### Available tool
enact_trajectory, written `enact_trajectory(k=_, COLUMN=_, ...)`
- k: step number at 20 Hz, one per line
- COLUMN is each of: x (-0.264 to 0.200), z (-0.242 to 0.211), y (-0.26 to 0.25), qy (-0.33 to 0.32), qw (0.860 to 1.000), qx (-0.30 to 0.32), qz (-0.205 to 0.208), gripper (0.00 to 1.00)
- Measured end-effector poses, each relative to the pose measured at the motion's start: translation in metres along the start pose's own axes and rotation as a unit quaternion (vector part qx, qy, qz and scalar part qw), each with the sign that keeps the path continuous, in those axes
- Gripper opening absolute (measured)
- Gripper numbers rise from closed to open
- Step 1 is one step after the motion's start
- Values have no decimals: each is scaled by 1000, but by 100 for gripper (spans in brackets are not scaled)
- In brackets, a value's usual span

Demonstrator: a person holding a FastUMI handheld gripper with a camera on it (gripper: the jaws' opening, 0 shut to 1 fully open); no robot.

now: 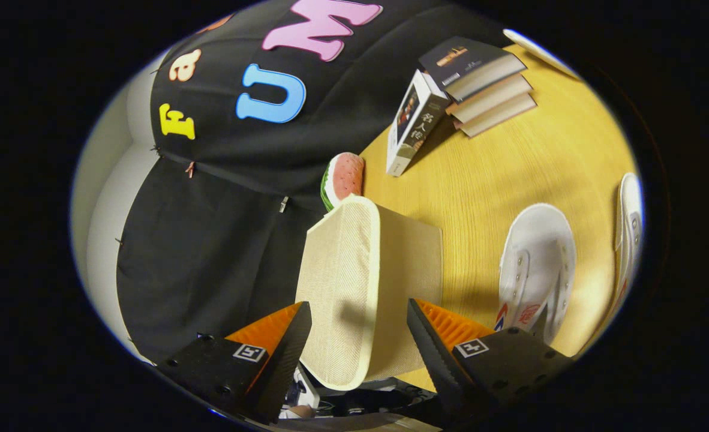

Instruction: Open the storage box then place both shoes into the box .Put the left shoe in first, then the right shoe, with the right side of both shoes facing outward in a uniform manner.

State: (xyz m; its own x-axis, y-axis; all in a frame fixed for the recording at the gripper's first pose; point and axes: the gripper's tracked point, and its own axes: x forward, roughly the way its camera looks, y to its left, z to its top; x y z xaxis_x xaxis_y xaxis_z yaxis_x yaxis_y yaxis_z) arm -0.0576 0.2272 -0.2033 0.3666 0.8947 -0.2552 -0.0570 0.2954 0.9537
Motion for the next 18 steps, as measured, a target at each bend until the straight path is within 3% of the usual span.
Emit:
enact_trajectory(k=5, x=17, z=-20, y=11, qy=37, qw=994, qx=89, qz=55, gripper=93)
enact_trajectory(k=7, x=17, z=-20, y=11, qy=37, qw=992, qx=98, qz=68, gripper=53)
enact_trajectory(k=8, x=14, z=-17, y=18, qy=32, qw=992, qx=97, qz=78, gripper=40)
enact_trajectory(k=9, x=12, z=-12, y=19, qy=23, qw=993, qx=91, qz=78, gripper=17)
enact_trajectory(k=10, x=10, z=-12, y=22, qy=18, qw=993, qx=83, qz=83, gripper=10)
enact_trajectory(k=12, x=8, z=-13, y=32, qy=16, qw=993, qx=73, qz=87, gripper=6)
enact_trajectory(k=18, x=-3, z=-7, y=76, qy=-12, qw=996, qx=27, qz=89, gripper=6)
